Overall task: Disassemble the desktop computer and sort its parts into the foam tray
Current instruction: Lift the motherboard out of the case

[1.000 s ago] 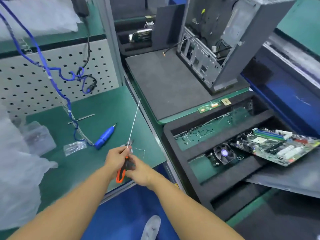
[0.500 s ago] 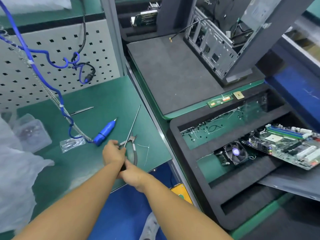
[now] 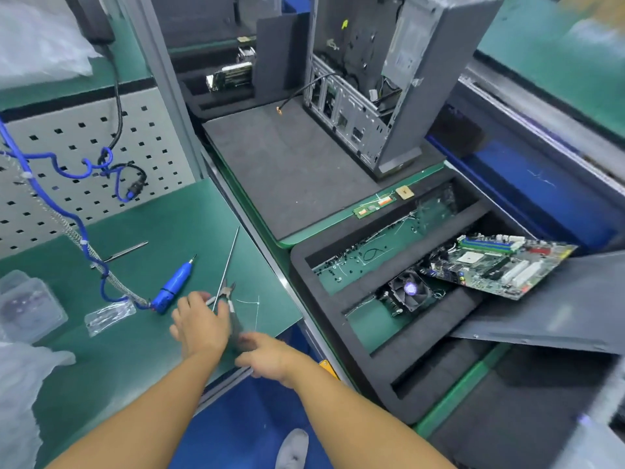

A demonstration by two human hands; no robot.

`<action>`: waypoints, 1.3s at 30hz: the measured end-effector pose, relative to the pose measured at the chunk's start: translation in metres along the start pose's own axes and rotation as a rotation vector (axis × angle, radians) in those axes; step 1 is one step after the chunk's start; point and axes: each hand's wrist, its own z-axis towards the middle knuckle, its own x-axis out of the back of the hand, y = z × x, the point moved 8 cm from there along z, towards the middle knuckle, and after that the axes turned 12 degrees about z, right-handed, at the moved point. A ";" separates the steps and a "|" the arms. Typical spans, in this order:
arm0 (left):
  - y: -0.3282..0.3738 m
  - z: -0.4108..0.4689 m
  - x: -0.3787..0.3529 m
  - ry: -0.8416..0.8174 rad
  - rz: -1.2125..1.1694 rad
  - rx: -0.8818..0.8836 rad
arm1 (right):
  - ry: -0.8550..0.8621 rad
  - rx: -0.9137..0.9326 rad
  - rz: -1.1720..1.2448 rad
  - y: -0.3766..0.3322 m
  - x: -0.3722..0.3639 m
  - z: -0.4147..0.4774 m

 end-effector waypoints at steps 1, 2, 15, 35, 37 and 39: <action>0.019 -0.007 0.004 -0.015 -0.113 -0.080 | 0.025 0.015 0.007 -0.003 0.009 -0.007; 0.038 -0.015 0.005 -0.077 -0.210 -0.137 | 0.054 0.033 0.006 -0.008 0.018 -0.016; 0.243 -0.158 0.004 -0.429 -0.502 -0.439 | 0.672 0.232 -0.204 -0.045 0.173 -0.198; 0.391 -0.552 -0.062 -0.677 -0.073 -1.534 | 1.098 0.054 -0.091 0.202 0.276 -0.542; 0.391 -0.558 -0.076 -0.454 0.153 -1.692 | 1.000 -0.044 -0.254 0.234 0.279 -0.525; 0.391 -0.554 -0.090 -0.294 0.311 -1.728 | 0.893 -0.127 -0.448 0.258 0.276 -0.501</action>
